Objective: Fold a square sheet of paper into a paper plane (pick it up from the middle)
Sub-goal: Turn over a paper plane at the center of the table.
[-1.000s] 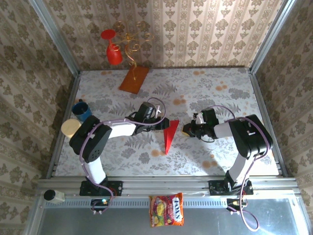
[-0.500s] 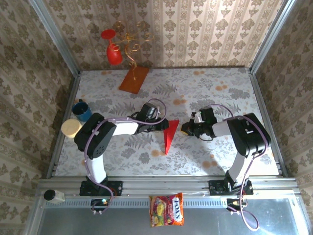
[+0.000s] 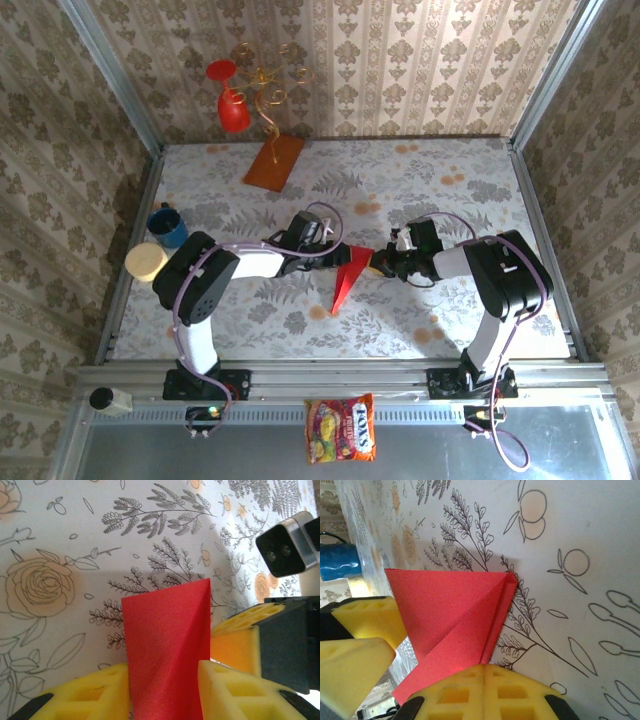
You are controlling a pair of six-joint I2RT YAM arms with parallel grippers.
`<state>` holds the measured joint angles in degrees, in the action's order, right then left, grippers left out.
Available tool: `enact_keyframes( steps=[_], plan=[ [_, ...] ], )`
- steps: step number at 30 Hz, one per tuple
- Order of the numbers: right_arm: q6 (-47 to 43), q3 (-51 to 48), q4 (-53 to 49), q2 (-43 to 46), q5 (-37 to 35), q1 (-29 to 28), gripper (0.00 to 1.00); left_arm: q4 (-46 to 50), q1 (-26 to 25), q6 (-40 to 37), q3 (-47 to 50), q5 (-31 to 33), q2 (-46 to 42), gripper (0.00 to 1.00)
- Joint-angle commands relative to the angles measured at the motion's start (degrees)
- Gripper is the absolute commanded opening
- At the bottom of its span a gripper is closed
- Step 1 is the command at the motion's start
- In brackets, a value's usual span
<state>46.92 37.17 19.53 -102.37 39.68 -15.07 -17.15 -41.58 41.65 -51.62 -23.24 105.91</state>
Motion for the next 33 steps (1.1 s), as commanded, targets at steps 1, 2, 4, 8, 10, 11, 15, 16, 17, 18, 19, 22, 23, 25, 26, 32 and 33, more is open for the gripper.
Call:
enact_keyframes(
  steps=[1,2,4,8,10,11,15,16,17,18,19,22,23,25,26,32,33],
  plan=[
    [-0.69,-0.25,-0.46,-4.19,-4.44,-2.24,0.00,-3.95,-0.55,1.80,1.26,-2.06,-2.28,0.37],
    [-0.73,-0.27,-0.46,-4.28,-4.44,-2.24,0.00,-4.03,-0.81,1.69,1.38,-2.32,-2.33,0.36],
    [-0.83,-0.25,-0.46,-4.26,-4.52,-2.24,0.00,-4.08,-1.21,1.75,1.67,-2.31,-2.22,0.33],
    [-0.78,-0.26,-0.59,-4.16,-4.59,-2.21,0.00,-4.65,-2.26,2.08,2.68,-1.65,-2.11,0.30],
    [-0.77,-0.18,-0.71,-4.16,-4.61,-2.22,0.00,-4.99,-2.69,2.20,3.14,-1.15,-1.91,0.29],
    [-0.80,-0.17,-0.68,-4.11,-4.61,-2.23,0.00,-4.94,-2.88,2.22,3.24,-0.95,-1.77,0.29],
    [-0.77,0.01,-0.89,-4.18,-4.57,-2.20,0.00,-4.90,-3.75,2.21,3.45,-0.25,-1.06,0.29],
    [-0.84,0.01,-0.87,-4.17,-4.61,-2.18,0.00,-4.69,-4.05,2.24,3.37,0.10,-0.97,0.28],
    [-0.85,0.01,-0.97,-4.16,-4.61,-2.23,0.00,-4.65,-4.24,2.40,3.37,0.37,-0.86,0.25],
    [-0.77,0.06,-0.98,-4.08,-4.61,-2.24,0.00,-4.82,-4.42,2.54,3.43,0.60,-0.81,0.21],
    [-0.83,0.14,-1.18,-3.99,-4.52,-2.22,0.00,-4.89,-4.55,2.73,3.30,0.95,-0.90,0.15],
    [-1.38,1.00,-3.04,-3.15,-4.25,-2.24,0.00,-4.70,-4.57,3.17,3.26,2.40,-1.59,0.00],
    [-1.80,1.38,-4.02,-2.55,-4.13,-2.15,0.00,-4.50,-4.56,3.07,3.27,2.99,-2.20,0.00],
    [-2.64,1.81,-6.10,-0.92,-4.13,-1.96,0.00,-3.57,-4.45,2.59,3.25,4.29,-3.44,0.00],
    [-2.94,2.05,-7.05,0.21,-4.13,-1.77,0.00,-2.49,-4.34,2.21,3.25,5.32,-4.49,0.00],
    [-3.68,1.26,-12.75,9.38,-4.70,-0.93,0.00,15.12,-4.64,-4.64,0.73,19.28,-15.11,0.00],
    [-3.56,0.93,-13.41,10.70,-4.83,-1.06,0.00,18.59,-4.72,-5.85,-0.50,21.19,-16.16,0.00]
  ],
)
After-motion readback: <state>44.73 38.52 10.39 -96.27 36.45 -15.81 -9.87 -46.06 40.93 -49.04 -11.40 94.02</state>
